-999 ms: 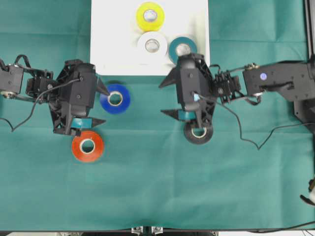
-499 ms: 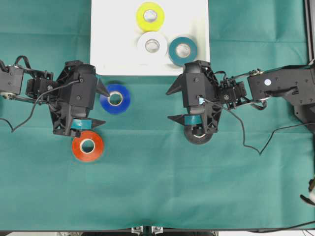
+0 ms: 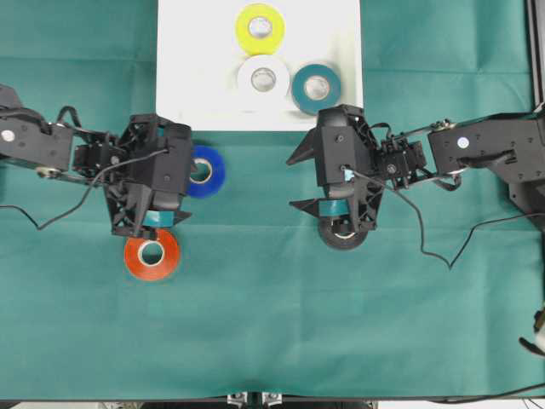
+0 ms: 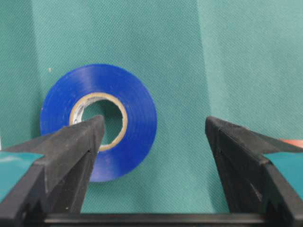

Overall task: Put the tape alternately from left to right into the white case.
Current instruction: 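Withdraw the right gripper toward the black tape roll, then lower the left gripper onto the blue tape roll and close it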

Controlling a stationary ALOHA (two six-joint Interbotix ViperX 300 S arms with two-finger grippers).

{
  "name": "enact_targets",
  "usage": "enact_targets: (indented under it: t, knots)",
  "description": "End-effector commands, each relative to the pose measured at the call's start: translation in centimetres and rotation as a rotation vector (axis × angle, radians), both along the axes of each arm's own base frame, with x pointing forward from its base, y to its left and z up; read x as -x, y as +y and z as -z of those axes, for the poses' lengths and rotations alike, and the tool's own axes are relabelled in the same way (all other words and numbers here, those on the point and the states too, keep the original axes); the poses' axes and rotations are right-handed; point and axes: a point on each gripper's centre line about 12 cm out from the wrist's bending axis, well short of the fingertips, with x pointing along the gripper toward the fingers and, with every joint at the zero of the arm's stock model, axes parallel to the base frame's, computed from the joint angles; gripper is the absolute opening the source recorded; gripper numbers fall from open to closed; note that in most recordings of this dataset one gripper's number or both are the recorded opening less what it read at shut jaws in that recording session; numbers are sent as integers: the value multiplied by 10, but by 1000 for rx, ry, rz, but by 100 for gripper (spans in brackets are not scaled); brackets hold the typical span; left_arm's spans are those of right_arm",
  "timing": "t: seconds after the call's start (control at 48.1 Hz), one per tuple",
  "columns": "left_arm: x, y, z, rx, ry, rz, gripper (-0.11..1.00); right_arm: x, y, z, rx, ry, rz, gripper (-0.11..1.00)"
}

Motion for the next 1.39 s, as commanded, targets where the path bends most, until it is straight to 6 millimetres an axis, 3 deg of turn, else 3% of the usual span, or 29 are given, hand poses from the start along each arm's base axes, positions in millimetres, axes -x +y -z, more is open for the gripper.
enact_targets:
  t: [0.0, 0.562, 0.832, 1.144, 1.269, 1.373]
  knots:
    - [-9, 0, -8, 3, -32, -3, 86, -2, 2, -13, -5, -42, -7, 79]
    - [-19, 6, 14, -3, 41, -23, 86, -2, 2, -12, -5, -39, -6, 79]
    - [-20, 8, 26, -11, 167, -25, 86, -2, 2, -12, -5, -41, -7, 79]
    - [-24, 8, 22, -12, 181, -26, 86, -1, 2, -11, -5, -37, -7, 79]
    - [-24, 8, 22, -12, 179, -26, 81, 0, 2, -10, -5, -34, -7, 79]
    - [-24, 8, 23, -13, 182, -25, 67, 0, 2, -10, -5, -34, -7, 79]
